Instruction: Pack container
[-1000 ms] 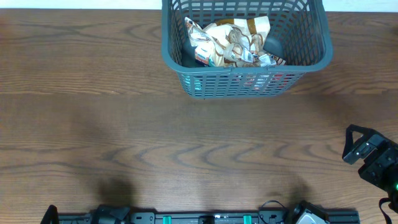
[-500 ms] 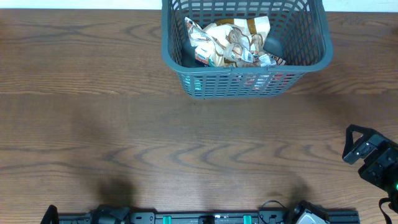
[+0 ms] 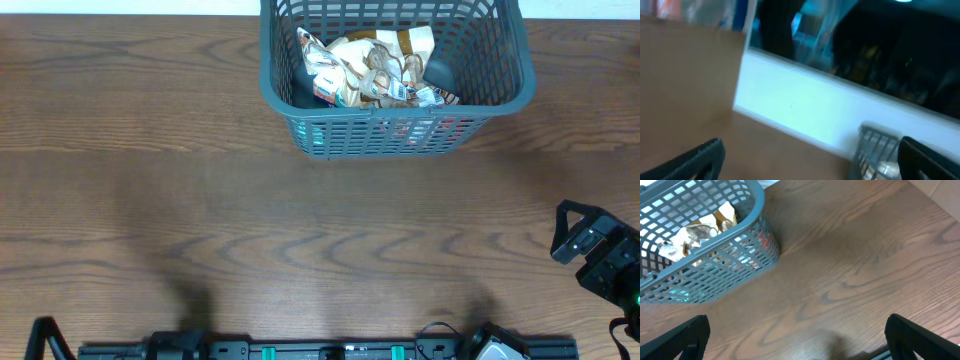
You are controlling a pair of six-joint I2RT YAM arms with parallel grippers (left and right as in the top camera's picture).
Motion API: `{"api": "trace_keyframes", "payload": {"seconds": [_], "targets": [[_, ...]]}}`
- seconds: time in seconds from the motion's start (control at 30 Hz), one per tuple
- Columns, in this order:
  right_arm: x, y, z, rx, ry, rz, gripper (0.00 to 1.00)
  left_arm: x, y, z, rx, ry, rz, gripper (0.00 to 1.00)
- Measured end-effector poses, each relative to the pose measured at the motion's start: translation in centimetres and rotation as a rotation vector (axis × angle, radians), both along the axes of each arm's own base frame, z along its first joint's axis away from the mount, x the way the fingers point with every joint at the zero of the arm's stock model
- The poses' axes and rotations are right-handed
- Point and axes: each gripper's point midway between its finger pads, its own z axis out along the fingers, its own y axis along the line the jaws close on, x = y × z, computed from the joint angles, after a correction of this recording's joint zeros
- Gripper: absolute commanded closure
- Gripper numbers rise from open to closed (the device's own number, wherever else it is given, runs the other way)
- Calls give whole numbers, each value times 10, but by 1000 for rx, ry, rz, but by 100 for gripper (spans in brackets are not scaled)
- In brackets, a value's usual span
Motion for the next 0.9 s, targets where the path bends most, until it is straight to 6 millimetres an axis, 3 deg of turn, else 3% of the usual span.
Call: {"api": "trace_keyframes", "payload": {"seconds": [0.1,0.2,0.6,0.9], "targets": [[0,0,0,1,1,0,1,13,-8,9,11,-116,-18,1],[0,0,-1,2,3,-1,1,37,-14,-1,30,-184,-35,1],[0,0,-1,2,3,-1,1,151,-29,-101,59,-182,-161,1],[0,0,-1,2,3,-1,1,183,-32,-180,63,-162,-192,1]]}}
